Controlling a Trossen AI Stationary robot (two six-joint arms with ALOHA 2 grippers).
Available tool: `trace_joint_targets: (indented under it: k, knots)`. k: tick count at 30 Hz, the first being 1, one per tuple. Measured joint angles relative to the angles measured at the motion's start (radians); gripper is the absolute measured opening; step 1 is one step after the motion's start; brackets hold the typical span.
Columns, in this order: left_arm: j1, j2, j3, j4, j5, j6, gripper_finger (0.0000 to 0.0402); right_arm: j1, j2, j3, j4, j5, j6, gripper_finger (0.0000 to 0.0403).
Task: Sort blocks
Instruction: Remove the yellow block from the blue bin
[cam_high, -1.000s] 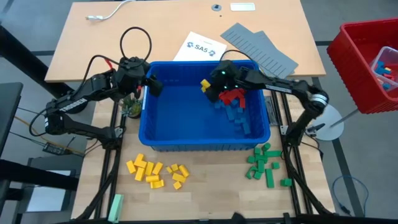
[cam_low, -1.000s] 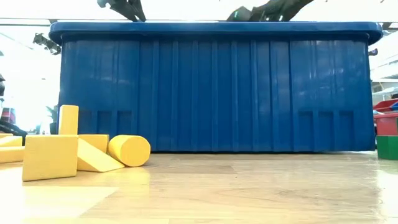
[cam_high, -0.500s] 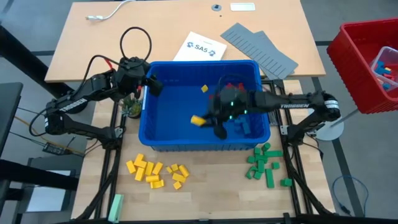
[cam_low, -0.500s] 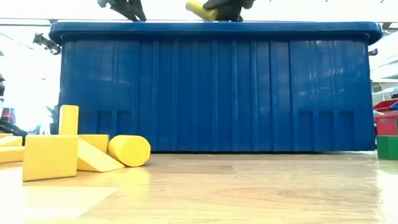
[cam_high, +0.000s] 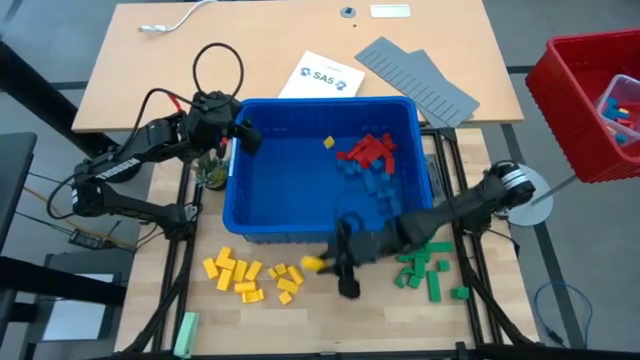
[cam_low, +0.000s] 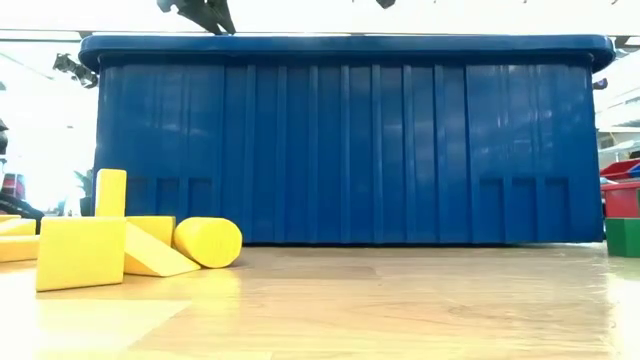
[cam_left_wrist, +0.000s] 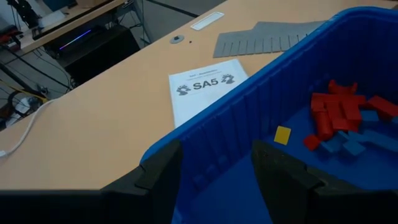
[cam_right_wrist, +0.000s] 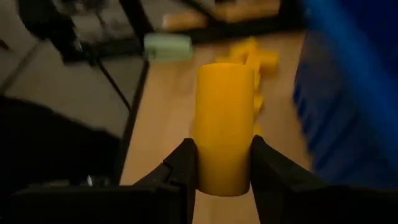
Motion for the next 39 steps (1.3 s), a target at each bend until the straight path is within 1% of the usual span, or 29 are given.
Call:
trace_joint_targets:
  k: [4, 9, 13, 17, 20, 23, 26, 30, 33, 39]
  knots:
    - [0.000, 0.000, 0.000, 0.008, 0.000, 0.000, 0.0203, 0.072, 0.085, -0.002, -0.006, 0.062, 0.092, 0.0106]
    - [0.000, 0.000, 0.000, 0.016, 0.000, 0.000, 0.0203, 0.100, 0.204, -0.002, -0.008, 0.150, 0.220, 0.0106]
    - [0.000, 0.000, 0.000, 0.023, 0.000, 0.000, 0.0203, 0.081, 0.297, -0.002, 0.003, 0.193, 0.320, 0.0107]
    - [0.000, 0.000, 0.000, 0.048, 0.000, 0.000, 0.0203, 0.042, 0.396, -0.002, 0.022, 0.195, 0.443, 0.0107]
    - [0.000, 0.000, 0.000, 0.080, 0.000, 0.000, 0.0203, 0.012, 0.450, -0.002, 0.064, 0.195, 0.477, 0.0108]
    - [0.000, 0.000, 0.000, 0.112, 0.000, 0.000, 0.0203, -0.013, 0.494, -0.002, 0.147, 0.196, 0.497, 0.0117]
    - [0.000, 0.000, 0.000, 0.149, 0.000, 0.000, 0.0202, -0.027, 0.512, -0.001, 0.208, 0.180, 0.510, 0.0136]
    - [0.000, 0.000, 0.000, 0.190, 0.000, 0.000, 0.0202, -0.035, 0.501, -0.002, 0.189, 0.150, 0.495, 0.0166]
    - [0.000, 0.000, 0.000, 0.216, 0.000, 0.000, 0.0202, -0.027, 0.453, -0.002, 0.150, 0.133, 0.441, 0.0184]
    - [0.000, 0.000, 0.000, 0.260, 0.000, 0.000, 0.0202, 0.030, 0.327, -0.002, 0.084, 0.184, 0.320, 0.0203]
